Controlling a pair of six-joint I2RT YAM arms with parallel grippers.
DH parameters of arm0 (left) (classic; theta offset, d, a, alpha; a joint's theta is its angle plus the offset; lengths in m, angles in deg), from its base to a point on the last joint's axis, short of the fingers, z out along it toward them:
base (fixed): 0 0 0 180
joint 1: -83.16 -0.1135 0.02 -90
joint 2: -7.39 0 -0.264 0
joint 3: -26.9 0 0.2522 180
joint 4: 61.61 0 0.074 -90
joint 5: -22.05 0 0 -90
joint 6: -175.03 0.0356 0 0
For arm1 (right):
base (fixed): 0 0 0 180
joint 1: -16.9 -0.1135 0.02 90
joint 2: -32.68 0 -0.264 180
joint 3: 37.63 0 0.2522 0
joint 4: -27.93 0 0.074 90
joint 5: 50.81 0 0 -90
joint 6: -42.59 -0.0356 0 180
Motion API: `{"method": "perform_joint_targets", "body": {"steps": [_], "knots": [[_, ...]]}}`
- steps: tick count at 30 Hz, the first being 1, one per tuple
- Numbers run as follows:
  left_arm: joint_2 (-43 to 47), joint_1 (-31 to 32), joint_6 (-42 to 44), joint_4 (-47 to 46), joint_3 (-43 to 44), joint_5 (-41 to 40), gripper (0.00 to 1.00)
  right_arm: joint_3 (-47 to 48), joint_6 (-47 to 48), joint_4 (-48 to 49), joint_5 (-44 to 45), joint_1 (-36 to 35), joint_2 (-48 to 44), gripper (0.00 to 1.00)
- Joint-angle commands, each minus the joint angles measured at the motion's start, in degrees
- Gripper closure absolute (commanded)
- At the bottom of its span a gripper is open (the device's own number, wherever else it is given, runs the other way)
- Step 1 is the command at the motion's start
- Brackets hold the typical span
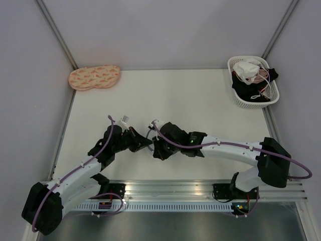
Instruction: Unzip the laundry bag and remove the bra
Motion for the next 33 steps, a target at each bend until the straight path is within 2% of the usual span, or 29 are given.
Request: {"method": "perform_joint_targets", "body": {"steps": [1, 3, 6, 12, 14, 17, 21, 22, 23, 24, 25, 26, 27, 28, 30, 32, 33], "knots": [[-0.14, -0.62, 5.75, 1.7, 2.51, -3.99, 0.98, 0.58, 3.62, -7.47, -1.75, -0.48, -2.22, 0.99], [-1.55, -1.15, 8.21, 3.19, 4.34, -3.9, 0.98, -0.56, 3.71, -12.55, 1.93, -0.48, -3.19, 1.0], [-3.56, -2.11, 10.76, 3.98, 6.11, -2.15, 0.98, -1.79, 2.57, -19.15, 12.82, -0.39, -4.51, 1.0], [-8.4, -2.82, 16.03, 3.64, 9.53, 4.7, 0.98, -3.64, -2.0, -25.76, 26.19, 2.07, -6.35, 0.99], [-12.26, -2.82, 18.4, 3.55, 10.94, 7.51, 0.98, -4.0, -2.88, -26.12, 30.58, 4.69, -5.74, 1.0], [-19.02, -2.82, 21.56, 3.46, 14.28, 16.63, 0.98, -3.65, -1.75, -25.07, 33.84, 8.3, -4.51, 0.99], [-26.94, -2.82, 25.61, 2.76, 21.12, 24.21, 0.98, -1.63, 0.19, -20.86, 33.24, 11.21, -2.84, 1.0], [-28.35, -2.82, 26.58, 2.58, 22.27, 25.27, 0.94, -1.02, 0.37, -20.5, 33.33, 11.47, -2.49, 1.0], [-29.93, -2.82, 27.37, 2.49, 23.5, 25.63, 0.63, -0.4, 0.46, -20.32, 33.24, 11.56, -1.88, 1.0], [-30.03, -2.82, 27.46, 2.41, 25.34, 25.02, 0.45, 0.65, 0.46, -20.15, 33.24, 11.56, -1.7, 1.0], [-29.77, -2.82, 27.29, 2.41, 25.97, 23.8, 0.32, 1.1, 0.46, -20.23, 33.06, 11.65, -1.61, 1.0], [-28.29, -2.82, 26.68, 2.58, 27.02, 20.57, 0.13, 1.45, 0.46, -20.23, 33.06, 11.65, -1.78, 0.99], [-27.49, -2.82, 26.41, 3.71, 27.38, 18.53, 0.07, 1.54, 0.37, -20.14, 32.98, 11.65, -2.04, 1.0], [-26.44, -2.82, 26.15, 3.98, 27.64, 16.43, 0.05, 1.45, 0.2, -20.14, 33.06, 11.65, -2.31, 1.0], [-22.22, -2.82, 25.01, 13.24, 28.09, 5.37, 0.03, 0.84, 0.02, -20.06, 32.98, 11.65, -3.27, 1.0], [-18.88, -2.82, 23.25, 18.55, 27.13, -4.63, 0.02, -0.21, -0.25, -19.71, 32.01, 11.65, -4.33, 1.0], [-14.86, -2.82, 22.55, 19.97, 26.16, -5.99, 0.02, -0.65, -0.25, -19.44, 31.57, 11.65, -4.77, 0.99]]}}
